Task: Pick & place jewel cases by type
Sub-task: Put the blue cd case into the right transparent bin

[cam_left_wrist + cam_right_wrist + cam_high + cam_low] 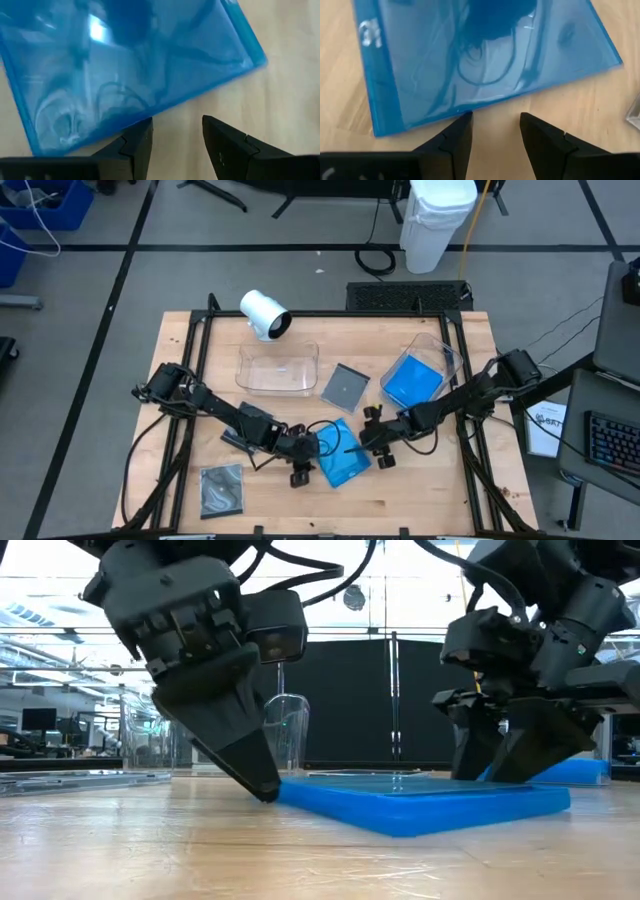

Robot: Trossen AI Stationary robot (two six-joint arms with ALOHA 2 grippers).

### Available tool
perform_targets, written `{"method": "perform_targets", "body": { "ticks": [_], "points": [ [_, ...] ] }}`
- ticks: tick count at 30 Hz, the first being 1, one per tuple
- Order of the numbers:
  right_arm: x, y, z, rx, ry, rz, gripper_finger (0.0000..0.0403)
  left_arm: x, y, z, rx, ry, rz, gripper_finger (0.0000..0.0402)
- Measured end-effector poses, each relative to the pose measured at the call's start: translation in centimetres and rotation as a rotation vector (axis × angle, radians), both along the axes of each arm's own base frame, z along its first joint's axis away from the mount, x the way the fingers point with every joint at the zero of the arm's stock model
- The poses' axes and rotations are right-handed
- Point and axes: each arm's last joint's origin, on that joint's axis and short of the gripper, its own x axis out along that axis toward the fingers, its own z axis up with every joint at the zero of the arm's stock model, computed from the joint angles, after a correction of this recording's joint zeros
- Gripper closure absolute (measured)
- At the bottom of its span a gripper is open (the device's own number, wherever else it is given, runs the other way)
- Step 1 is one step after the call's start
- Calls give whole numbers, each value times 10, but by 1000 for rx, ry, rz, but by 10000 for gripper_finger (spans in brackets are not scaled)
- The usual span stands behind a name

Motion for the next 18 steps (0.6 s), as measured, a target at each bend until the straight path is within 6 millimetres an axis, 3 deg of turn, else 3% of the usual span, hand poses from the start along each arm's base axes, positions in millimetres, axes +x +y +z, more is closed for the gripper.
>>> {"method": "perform_targets", "body": {
  "ticks": [9, 18],
  "points": [
    [17, 5, 14, -31, -92, 40, 243, -2, 6, -2, 163, -13, 102, 222],
    [28, 8, 27, -54, -111, 52, 243, -5, 8, -2, 208, 12, 118, 222]
  ]
}}
